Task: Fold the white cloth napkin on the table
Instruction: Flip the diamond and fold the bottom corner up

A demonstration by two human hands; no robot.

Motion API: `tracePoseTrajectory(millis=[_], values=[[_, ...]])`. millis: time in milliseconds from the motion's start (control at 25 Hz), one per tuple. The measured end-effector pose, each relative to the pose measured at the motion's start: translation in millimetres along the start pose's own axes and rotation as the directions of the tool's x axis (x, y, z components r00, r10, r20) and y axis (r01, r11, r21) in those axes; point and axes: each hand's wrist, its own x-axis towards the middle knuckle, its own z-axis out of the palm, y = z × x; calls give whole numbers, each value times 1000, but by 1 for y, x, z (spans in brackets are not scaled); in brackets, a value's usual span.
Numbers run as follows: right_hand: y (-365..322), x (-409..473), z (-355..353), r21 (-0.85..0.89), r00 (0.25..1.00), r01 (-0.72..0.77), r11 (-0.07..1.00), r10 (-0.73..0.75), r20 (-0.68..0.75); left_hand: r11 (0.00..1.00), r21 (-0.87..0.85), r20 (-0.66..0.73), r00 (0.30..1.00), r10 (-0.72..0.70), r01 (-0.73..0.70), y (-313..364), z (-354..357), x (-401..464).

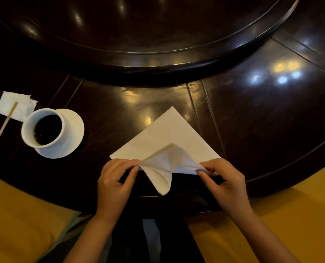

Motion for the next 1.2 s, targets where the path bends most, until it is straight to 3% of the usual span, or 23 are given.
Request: tracePoseTrajectory(millis=[280,560,880,1040,1120,1200], values=[[-3,45,10,-39,987,-101,994,95,-130,996,17,-77,993,-88,90,11,16,44],[13,59,31,-121,937,-329,937,307,-169,956,260,-12,991,-137,135,-7,40,62],[20,59,42,-373,946,-307,876,239,-218,923,379,-9,998,-60,59,-9,47,66],[22,62,43,-443,952,-289,849,205,-227,877,463,-24,991,-132,128,1,51,70],[23,62,45,-484,960,-262,835,174,-219,875,481,134,991,-5,-61,12,60,77],[24,61,44,-526,969,-231,819,143,-203,801,467,386,902,195,-373,16,75,86]])
